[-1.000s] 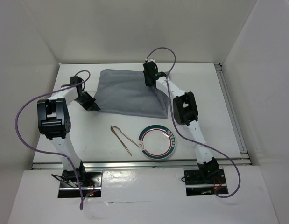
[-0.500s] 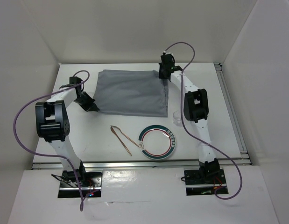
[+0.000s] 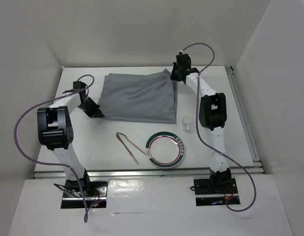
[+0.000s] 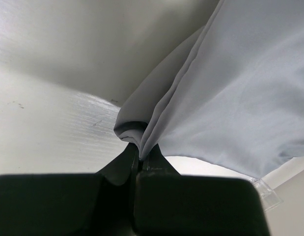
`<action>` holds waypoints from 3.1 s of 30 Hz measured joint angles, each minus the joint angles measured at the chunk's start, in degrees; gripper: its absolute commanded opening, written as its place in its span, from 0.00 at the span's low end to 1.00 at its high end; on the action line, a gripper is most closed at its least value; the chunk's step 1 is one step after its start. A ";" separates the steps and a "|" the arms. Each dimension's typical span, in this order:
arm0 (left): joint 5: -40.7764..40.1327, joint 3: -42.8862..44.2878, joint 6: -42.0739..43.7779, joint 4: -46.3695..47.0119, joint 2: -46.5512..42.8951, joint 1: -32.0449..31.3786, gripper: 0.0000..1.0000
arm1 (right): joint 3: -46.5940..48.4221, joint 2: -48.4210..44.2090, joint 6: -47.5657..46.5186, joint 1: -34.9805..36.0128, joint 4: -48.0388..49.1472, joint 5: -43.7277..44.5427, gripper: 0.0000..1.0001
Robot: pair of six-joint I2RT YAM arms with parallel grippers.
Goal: Set the dinner table for one person
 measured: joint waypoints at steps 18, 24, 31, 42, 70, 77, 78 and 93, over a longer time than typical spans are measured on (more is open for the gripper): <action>-3.34 0.09 2.93 -2.43 -4.52 -1.27 0.97 | -7.87 -2.93 3.54 -0.20 1.75 4.15 0.00; -5.14 0.42 3.17 -3.43 -5.03 -1.27 0.96 | -10.99 -7.10 3.87 -0.22 2.62 5.46 0.00; -5.99 0.44 3.32 -3.58 -4.94 -1.27 0.95 | -12.11 -9.44 4.81 -1.44 3.74 7.39 0.35; -3.52 0.61 4.59 -3.19 -0.81 -1.57 0.76 | -19.28 -13.81 5.55 -2.60 2.91 8.39 0.43; -9.31 3.72 2.38 -1.88 -1.84 2.86 0.00 | -47.34 -36.04 6.38 6.21 3.54 -11.52 1.00; -11.72 -9.94 0.00 -1.64 -12.07 3.69 0.00 | -42.84 -29.97 7.13 15.13 3.13 -9.86 0.79; -11.72 -10.78 -0.15 -1.62 -12.13 3.56 0.00 | -43.12 -29.66 7.63 16.13 2.99 -9.16 0.66; -11.15 -12.15 -0.17 -0.52 -12.17 3.39 0.00 | -50.34 -30.03 21.70 18.14 -4.35 0.55 0.59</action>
